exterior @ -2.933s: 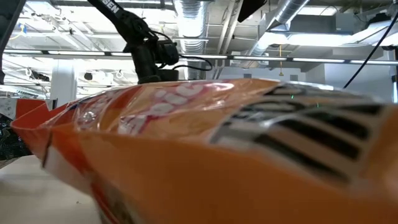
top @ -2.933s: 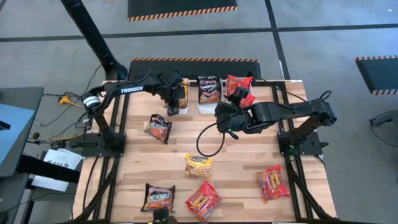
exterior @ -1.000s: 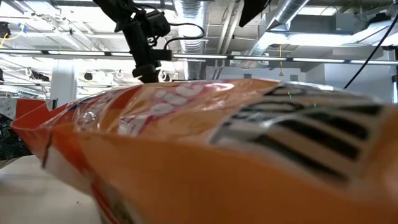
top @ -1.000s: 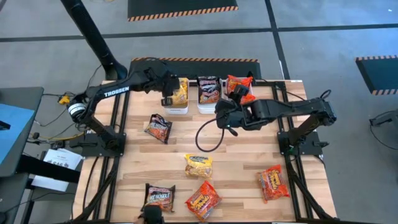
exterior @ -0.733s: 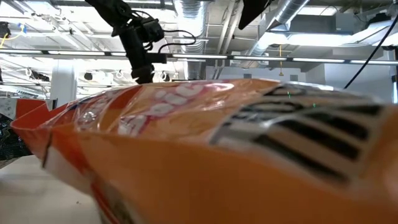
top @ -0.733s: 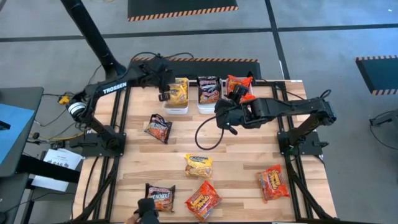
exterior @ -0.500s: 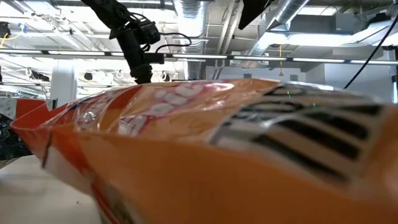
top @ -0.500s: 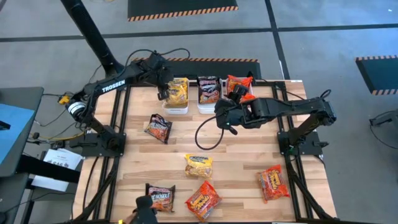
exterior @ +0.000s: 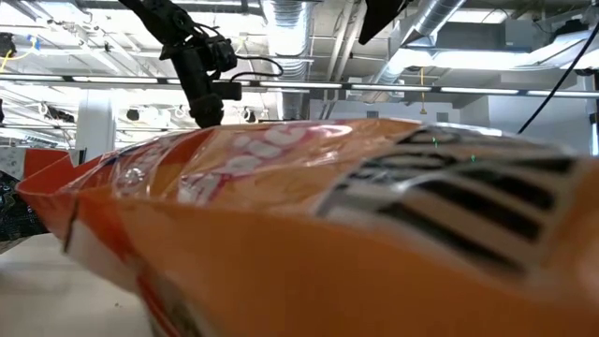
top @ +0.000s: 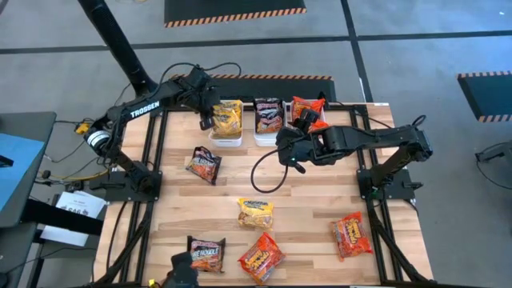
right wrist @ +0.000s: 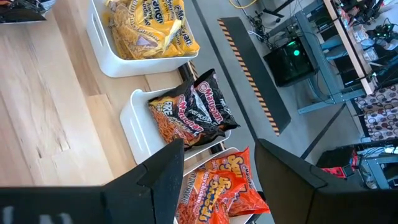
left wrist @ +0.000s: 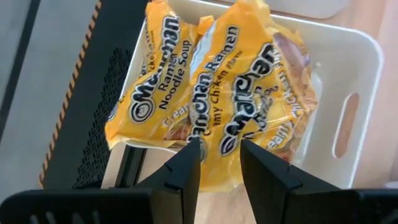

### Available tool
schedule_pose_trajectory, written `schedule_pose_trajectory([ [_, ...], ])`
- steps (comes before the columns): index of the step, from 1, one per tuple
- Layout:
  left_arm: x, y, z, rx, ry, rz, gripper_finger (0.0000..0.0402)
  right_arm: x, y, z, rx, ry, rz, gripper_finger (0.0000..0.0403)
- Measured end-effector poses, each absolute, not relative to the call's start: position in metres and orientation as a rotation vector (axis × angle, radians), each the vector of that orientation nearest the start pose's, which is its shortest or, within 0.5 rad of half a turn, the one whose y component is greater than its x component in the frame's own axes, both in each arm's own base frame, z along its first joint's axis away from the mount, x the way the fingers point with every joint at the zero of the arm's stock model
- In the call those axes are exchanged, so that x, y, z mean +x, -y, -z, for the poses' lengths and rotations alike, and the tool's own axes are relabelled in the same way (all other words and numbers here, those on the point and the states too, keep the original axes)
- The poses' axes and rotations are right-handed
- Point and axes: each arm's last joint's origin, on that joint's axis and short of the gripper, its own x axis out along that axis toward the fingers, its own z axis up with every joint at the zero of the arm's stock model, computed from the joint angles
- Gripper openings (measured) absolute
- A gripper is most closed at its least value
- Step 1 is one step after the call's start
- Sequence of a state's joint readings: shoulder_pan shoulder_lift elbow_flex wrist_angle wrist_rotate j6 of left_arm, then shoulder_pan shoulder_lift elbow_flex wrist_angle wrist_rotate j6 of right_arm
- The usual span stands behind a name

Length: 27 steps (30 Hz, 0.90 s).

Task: Sort Maruchan noodles
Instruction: Put the yellow noodle pack into the left white bin

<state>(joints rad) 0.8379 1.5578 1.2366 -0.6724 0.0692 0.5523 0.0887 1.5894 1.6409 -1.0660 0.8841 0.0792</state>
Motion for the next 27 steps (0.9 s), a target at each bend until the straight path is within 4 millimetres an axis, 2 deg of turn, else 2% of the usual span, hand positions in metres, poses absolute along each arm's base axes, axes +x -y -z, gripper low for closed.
schedule_pose_trajectory([
  [5, 0.219, -0.239, -0.262, 0.010, -1.043, -0.399, 0.0105, 0.313, -0.005, -0.367, -0.416, -0.887, 0.758, 0.0221],
  [10, 0.224, -0.244, -0.244, -0.028, -1.097, -0.376, 0.0105, 0.313, -0.005, -0.367, -0.416, -0.886, 0.758, 0.0221],
  [16, 0.226, -0.244, -0.242, -0.011, -1.106, -0.364, 0.0101, 0.313, -0.005, -0.367, -0.416, -0.886, 0.759, 0.0221],
  [19, 0.225, -0.244, -0.242, 0.001, -1.118, -0.353, 0.0077, 0.313, -0.005, -0.367, -0.415, -0.884, 0.759, 0.0221],
  [23, 0.225, -0.242, -0.241, 0.006, -1.124, -0.328, 0.0014, 0.313, -0.005, -0.367, -0.415, -0.883, 0.761, 0.0221],
  [27, 0.228, -0.239, -0.241, 0.013, -1.119, -0.298, 0.0002, 0.313, -0.005, -0.367, -0.416, -0.882, 0.762, 0.0221],
])
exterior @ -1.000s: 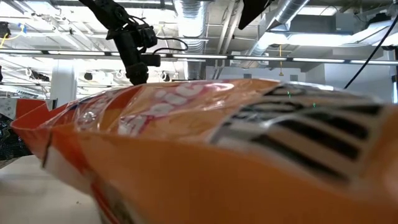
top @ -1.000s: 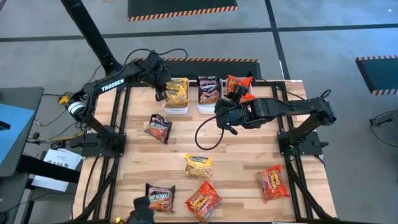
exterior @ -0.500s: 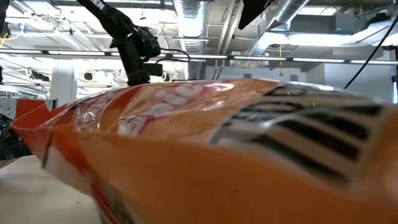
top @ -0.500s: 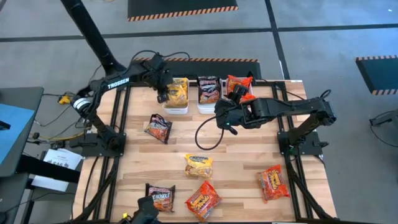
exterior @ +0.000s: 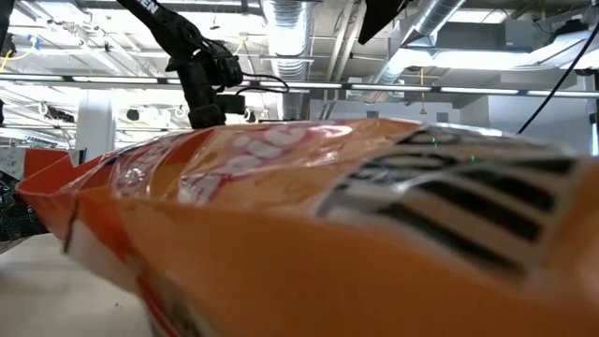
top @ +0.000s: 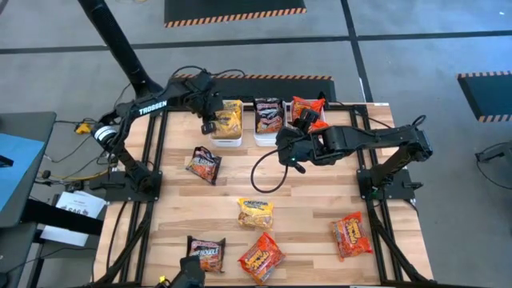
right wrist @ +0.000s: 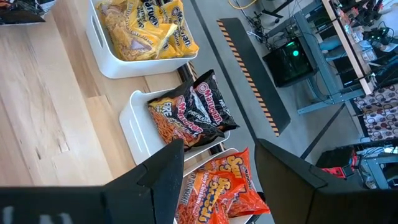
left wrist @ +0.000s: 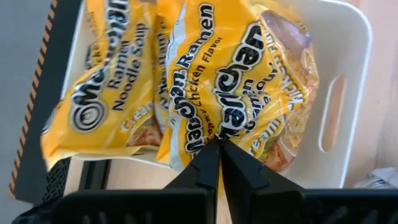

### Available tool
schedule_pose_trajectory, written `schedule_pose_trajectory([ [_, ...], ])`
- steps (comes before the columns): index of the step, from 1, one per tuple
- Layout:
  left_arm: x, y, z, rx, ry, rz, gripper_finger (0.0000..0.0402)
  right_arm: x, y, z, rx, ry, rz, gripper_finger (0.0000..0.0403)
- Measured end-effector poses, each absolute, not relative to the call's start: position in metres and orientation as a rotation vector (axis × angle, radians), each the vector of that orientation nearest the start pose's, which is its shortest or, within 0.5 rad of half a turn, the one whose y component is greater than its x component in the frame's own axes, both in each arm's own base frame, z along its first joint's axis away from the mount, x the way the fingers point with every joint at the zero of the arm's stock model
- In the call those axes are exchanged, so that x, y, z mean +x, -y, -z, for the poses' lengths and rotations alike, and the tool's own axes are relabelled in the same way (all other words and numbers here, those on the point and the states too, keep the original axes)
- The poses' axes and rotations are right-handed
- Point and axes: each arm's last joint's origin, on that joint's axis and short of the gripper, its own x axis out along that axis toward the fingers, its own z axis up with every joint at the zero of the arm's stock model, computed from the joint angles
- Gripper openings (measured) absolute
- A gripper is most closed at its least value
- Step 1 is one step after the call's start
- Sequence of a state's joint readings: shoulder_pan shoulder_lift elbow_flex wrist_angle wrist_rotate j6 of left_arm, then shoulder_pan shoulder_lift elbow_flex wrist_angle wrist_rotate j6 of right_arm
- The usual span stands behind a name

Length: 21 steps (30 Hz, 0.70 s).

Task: Sort Maruchan noodles
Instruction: Put the yellow noodle pack into the left white bin

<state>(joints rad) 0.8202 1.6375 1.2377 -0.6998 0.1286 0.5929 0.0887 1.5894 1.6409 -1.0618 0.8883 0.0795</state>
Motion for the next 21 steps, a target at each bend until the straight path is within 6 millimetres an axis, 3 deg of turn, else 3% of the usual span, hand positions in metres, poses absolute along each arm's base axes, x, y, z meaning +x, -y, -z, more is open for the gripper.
schedule_pose_trajectory([
  [12, 0.241, -0.196, -0.244, 0.039, -1.223, -0.099, 0.0000, 0.313, -0.005, -0.367, -0.416, -0.882, 0.764, 0.0221],
  [21, 0.248, -0.204, -0.248, 0.136, -1.230, -0.347, 0.0000, 0.313, -0.003, -0.367, -0.414, -0.883, 0.771, 0.0221],
])
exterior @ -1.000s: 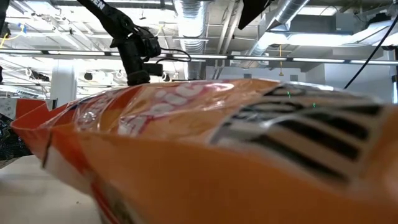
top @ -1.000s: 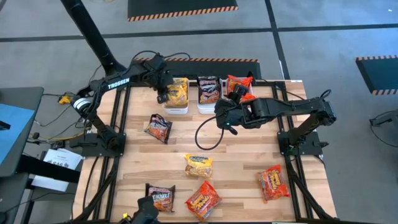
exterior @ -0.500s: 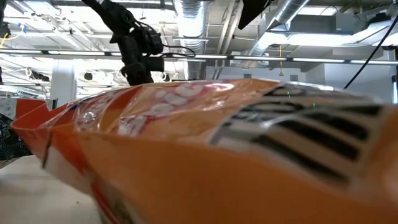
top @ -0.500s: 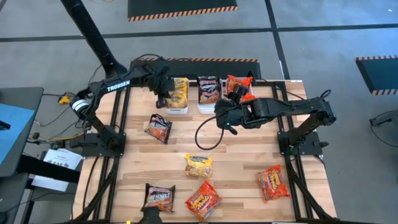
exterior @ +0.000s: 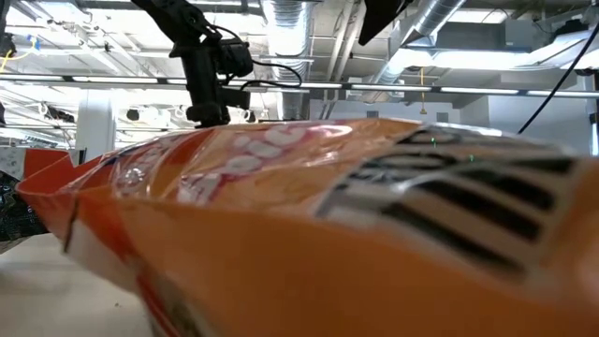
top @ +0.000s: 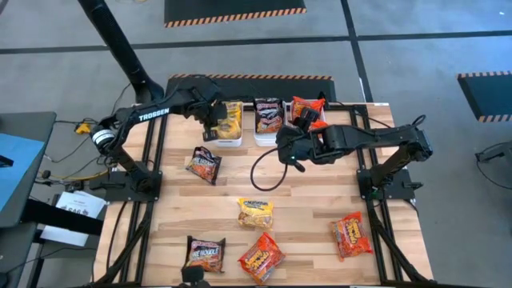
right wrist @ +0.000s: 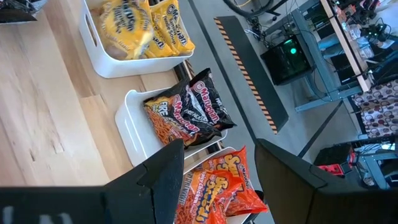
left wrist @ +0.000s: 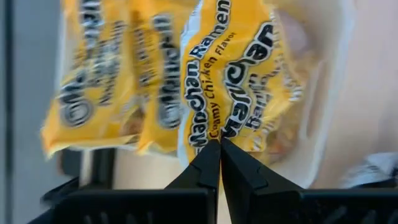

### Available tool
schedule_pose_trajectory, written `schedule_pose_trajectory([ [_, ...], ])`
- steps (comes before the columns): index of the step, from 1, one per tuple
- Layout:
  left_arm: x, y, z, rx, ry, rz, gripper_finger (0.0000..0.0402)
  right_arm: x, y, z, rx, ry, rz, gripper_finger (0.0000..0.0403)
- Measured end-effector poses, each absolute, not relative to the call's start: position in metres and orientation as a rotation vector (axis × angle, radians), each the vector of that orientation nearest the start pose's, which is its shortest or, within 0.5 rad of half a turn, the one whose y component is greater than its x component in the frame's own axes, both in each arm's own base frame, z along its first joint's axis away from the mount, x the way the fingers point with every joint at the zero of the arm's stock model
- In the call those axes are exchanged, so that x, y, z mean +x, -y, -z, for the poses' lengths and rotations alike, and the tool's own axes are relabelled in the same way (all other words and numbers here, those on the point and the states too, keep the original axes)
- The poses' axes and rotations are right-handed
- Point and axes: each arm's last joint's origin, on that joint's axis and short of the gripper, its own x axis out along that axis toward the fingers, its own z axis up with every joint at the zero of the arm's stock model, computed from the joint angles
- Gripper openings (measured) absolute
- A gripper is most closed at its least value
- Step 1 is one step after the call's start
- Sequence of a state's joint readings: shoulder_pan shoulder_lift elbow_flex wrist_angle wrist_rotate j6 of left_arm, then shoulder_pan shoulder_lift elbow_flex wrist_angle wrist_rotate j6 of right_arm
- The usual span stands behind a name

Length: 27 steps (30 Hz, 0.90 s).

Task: Sort Maruchan noodles
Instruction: Put the yellow noodle pack into the left white bin, then put the orange noodle pack into the right white bin

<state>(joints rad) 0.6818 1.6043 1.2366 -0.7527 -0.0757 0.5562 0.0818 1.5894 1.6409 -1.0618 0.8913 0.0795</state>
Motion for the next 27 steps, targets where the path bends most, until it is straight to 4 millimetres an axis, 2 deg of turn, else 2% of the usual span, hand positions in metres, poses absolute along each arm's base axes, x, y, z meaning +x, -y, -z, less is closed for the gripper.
schedule_pose_trajectory([
  [7, 0.2486, -0.2036, -0.2483, 0.126, -1.215, -0.328, 0.0016, 0.3129, -0.0039, -0.3672, -0.415, -0.883, 0.769, 0.0221],
  [15, 0.2494, -0.2027, -0.2485, 0.116, -1.203, -0.312, 0.0083, 0.3130, -0.0039, -0.3672, -0.415, -0.883, 0.769, 0.0221],
  [19, 0.2501, -0.2017, -0.2486, 0.135, -1.228, -0.357, 0.0109, 0.3129, -0.0039, -0.3671, -0.414, -0.884, 0.767, 0.0221],
  [27, 0.2509, -0.1964, -0.2557, 0.118, -1.216, -0.421, 0.0112, 0.3139, -0.0066, -0.3648, -0.356, -0.911, 0.659, 0.0221],
])
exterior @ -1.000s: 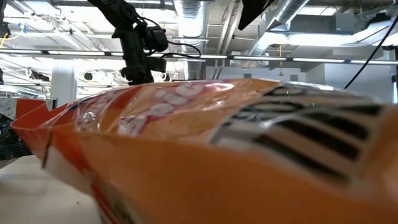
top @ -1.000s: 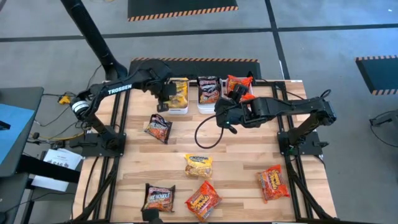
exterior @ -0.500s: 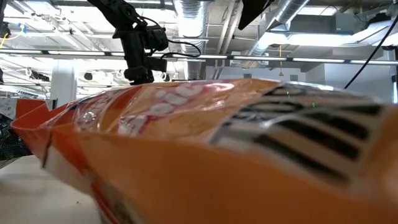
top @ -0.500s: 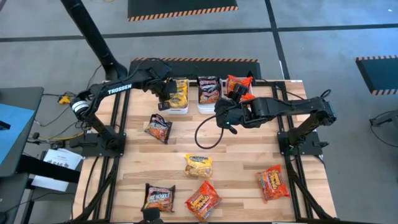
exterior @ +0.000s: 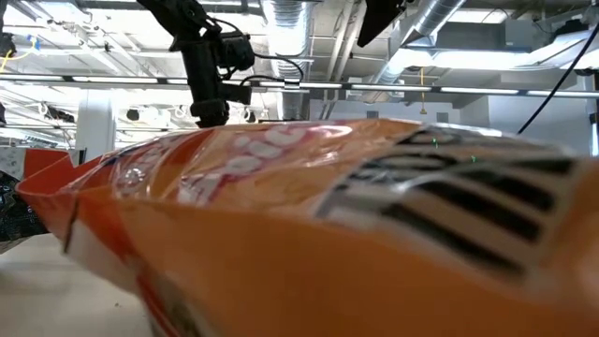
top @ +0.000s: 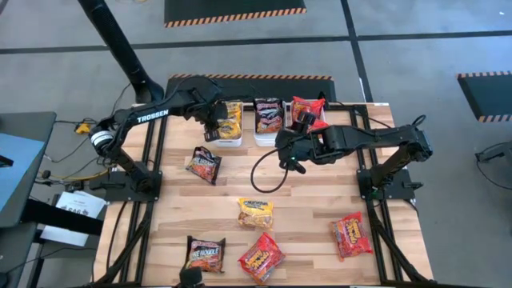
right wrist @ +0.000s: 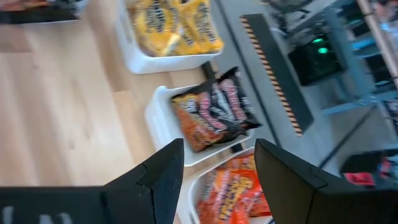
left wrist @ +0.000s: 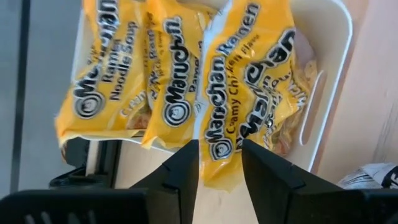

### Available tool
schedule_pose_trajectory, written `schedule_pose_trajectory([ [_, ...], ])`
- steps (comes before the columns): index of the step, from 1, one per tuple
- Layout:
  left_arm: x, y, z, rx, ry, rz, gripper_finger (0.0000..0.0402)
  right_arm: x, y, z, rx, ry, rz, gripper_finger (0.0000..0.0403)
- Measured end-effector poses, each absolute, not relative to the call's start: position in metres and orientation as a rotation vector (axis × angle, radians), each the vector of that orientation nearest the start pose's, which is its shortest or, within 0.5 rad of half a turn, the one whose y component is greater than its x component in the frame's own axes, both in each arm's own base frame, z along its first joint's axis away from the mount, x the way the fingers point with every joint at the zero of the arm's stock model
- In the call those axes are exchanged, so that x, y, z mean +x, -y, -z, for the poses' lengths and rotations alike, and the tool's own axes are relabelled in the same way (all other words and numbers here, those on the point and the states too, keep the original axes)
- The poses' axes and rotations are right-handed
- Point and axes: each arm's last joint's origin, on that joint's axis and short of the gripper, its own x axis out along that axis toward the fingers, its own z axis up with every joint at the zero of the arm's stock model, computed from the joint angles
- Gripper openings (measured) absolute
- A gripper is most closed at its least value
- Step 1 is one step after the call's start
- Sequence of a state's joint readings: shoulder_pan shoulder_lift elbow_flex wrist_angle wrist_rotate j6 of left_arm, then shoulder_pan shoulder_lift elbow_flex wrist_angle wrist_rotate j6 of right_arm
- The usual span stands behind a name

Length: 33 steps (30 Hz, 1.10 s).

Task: Sort Maruchan noodles
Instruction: Put the orange noodle pack into the right white bin

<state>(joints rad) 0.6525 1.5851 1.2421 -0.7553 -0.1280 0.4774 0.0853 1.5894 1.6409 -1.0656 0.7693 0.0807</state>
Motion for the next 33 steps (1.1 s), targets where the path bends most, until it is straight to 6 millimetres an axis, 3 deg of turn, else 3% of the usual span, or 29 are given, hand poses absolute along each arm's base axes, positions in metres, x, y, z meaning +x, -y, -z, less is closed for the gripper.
schedule_pose_trajectory([
  [8, 0.244, -0.191, -0.295, 0.045, -1.144, -0.533, 0.0112, 0.313, -0.014, -0.363, -0.346, -0.936, 0.591, 0.0221],
  [13, 0.237, -0.176, -0.318, -0.065, -1.044, -0.463, 0.0112, 0.312, -0.026, -0.362, -0.333, -0.942, 0.506, 0.0221],
  [19, 0.232, -0.142, -0.337, -0.162, -0.934, -0.306, 0.0112, 0.311, -0.041, -0.361, -0.242, -0.937, 0.415, 0.0224],
  [25, 0.236, -0.104, -0.351, -0.142, -0.876, -0.199, 0.0112, 0.311, -0.060, -0.358, -0.167, -0.935, 0.342, 0.0241],
  [33, 0.243, -0.053, -0.360, -0.134, -0.846, -0.052, 0.0112, 0.323, -0.102, -0.341, -0.066, -0.980, 0.041, 0.0244],
])
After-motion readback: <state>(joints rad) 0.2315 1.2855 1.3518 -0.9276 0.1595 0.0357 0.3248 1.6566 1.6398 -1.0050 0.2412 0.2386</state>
